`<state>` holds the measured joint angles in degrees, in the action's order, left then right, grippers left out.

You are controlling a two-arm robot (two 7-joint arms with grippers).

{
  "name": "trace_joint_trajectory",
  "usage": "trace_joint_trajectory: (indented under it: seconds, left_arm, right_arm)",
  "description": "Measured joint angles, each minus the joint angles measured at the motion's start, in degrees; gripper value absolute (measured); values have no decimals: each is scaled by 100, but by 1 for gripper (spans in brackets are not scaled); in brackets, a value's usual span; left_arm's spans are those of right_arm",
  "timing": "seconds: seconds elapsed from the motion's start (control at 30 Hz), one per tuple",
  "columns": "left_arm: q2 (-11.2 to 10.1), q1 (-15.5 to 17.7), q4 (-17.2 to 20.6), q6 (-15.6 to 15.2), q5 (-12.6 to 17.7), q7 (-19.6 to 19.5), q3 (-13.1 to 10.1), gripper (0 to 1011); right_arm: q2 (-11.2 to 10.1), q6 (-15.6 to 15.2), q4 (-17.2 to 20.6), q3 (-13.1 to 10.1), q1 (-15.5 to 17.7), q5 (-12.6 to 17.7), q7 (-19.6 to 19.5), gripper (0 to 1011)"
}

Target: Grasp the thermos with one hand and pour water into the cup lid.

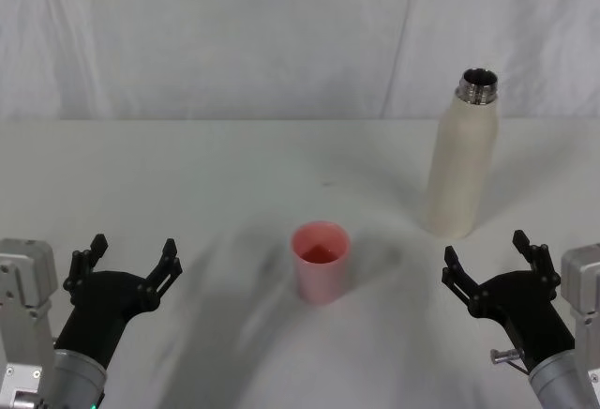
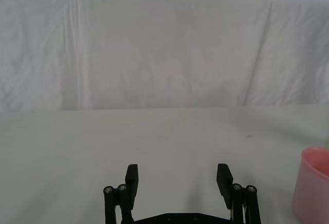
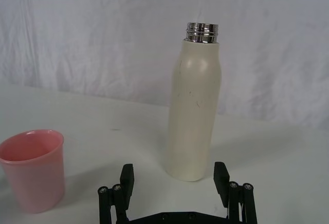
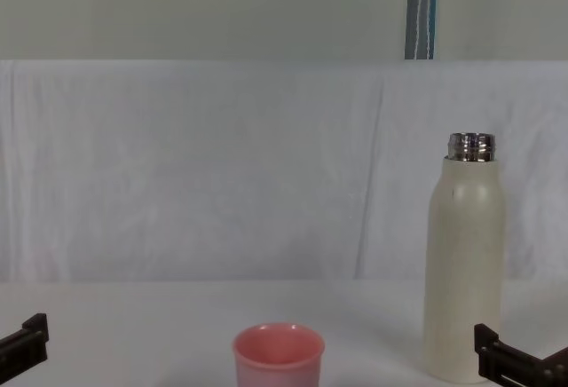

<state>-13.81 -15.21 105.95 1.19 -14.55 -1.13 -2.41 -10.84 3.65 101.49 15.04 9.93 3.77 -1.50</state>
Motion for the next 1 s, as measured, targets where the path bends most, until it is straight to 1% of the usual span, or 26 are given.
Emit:
trace_joint_trajectory:
  seconds: [1.0]
  left_arm:
    - [0, 0, 0, 0, 0, 0, 0, 1001]
  right_arm:
    - [0, 0, 0, 0, 0, 1, -1, 1000]
